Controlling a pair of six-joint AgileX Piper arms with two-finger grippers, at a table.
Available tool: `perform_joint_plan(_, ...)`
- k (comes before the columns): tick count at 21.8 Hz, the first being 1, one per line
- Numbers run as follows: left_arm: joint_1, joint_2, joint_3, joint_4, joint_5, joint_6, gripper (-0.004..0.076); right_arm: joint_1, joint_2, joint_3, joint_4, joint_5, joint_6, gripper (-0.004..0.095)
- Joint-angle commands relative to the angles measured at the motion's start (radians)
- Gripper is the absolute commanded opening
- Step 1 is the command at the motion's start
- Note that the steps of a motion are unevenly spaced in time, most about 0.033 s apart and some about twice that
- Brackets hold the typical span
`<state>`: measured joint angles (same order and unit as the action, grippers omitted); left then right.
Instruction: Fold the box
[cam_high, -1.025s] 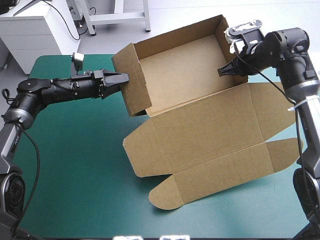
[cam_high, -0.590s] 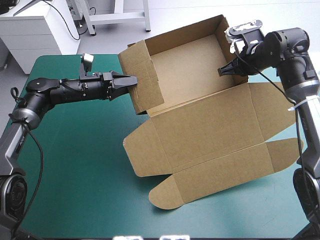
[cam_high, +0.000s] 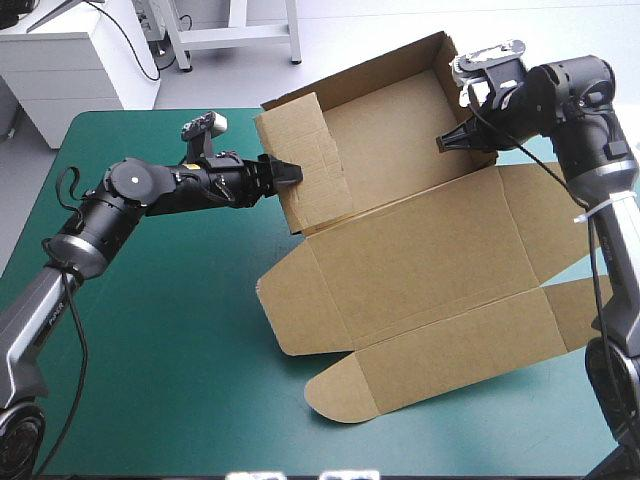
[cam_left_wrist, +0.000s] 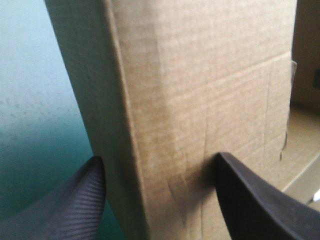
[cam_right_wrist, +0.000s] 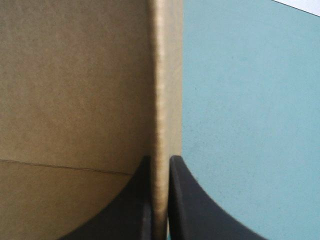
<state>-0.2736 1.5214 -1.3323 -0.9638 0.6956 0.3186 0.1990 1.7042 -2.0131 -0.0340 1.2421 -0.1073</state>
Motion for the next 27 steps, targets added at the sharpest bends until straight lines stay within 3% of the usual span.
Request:
perform_joint_plan(1,-0.038,-0.040,-0.032,0.144,-0.096,-0.168,0.0456,0.038,-0.050,-0.033,0.008,-0.060,0.019,-0.0011)
perform_joint_plan(3,-0.041,-0.040,-0.032,0.206,-0.137,-0.267,0.0456,0.081,-0.059,-0.038,-0.046,-0.076,0.042,-0.0012)
perform_joint_plan(9,-0.087,-0.040,-0.032,0.190,-0.267,-0.271,0.0456,0.109,-0.059,-0.134,-0.061,-0.041,0.053,-0.0012)
perform_joint_plan(19,-0.095,-0.044,-0.032,0.187,-0.267,-0.262,0.0456,0.109,-0.059,-0.145,-0.100,-0.003,0.053,-0.0011)
perform_joint_plan(22,-0.095,-0.052,-0.032,0.182,-0.265,-0.262,0.0425,0.109,-0.059,-0.145,-0.130,-0.001,0.053,-0.0012)
perform_joint_plan(23,-0.095,-0.053,-0.032,0.182,-0.265,-0.262,0.0395,0.109,-0.059,-0.145,-0.138,0.001,0.053,-0.0012)
perform_joint_plan(25,-0.095,-0.053,-0.032,0.186,-0.250,-0.260,0.0220,0.109,-0.059,-0.145,-0.143,0.001,0.053,-0.0012)
perform_joint_plan(26,-0.095,-0.052,-0.032,0.186,-0.242,-0.260,0.0025,0.109,-0.056,-0.145,-0.143,0.006,0.053,-0.0012)
perform_joint_plan(27,-0.095,-0.050,-0.032,0.186,-0.240,-0.260,-0.0003,0.109,-0.055,-0.145,-0.143,0.008,0.053,-0.0012)
